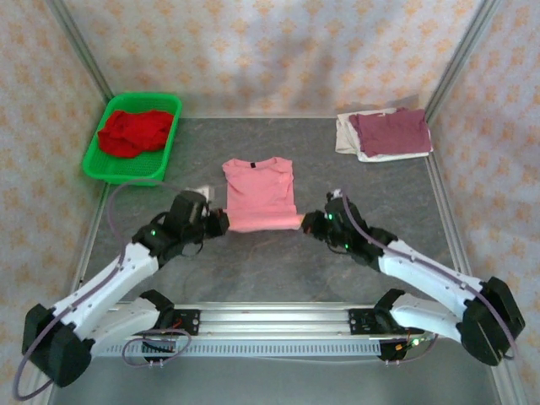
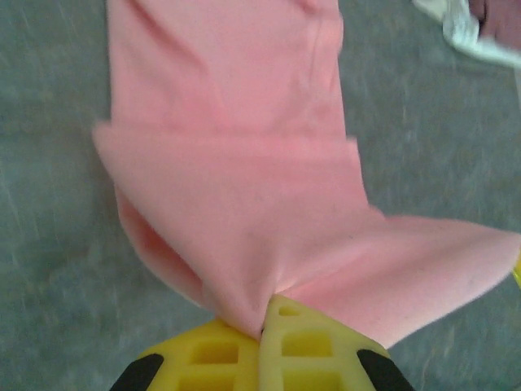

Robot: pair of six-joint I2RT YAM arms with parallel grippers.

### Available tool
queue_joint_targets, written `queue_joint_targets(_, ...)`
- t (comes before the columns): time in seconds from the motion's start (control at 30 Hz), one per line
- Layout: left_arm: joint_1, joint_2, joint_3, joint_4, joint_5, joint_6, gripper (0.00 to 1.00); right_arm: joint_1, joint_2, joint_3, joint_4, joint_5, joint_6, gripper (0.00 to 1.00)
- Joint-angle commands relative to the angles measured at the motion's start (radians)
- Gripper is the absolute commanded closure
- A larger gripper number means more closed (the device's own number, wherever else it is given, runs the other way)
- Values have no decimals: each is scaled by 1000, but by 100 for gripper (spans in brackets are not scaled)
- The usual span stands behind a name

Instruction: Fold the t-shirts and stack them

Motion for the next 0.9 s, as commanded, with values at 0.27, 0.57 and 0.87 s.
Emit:
queue_joint_targets(0.27,171,374,320,1,5,152,100,-144,433,437,-28,-24,-235,100)
queue_joint_targets(0.57,270,703,611,12,36,227,87,-239,718,728,-51,-78,-294,98)
queue_joint_targets(0.87,309,996,979,-157,-82,227,46,-295,904,977,-196,-181,-345,53)
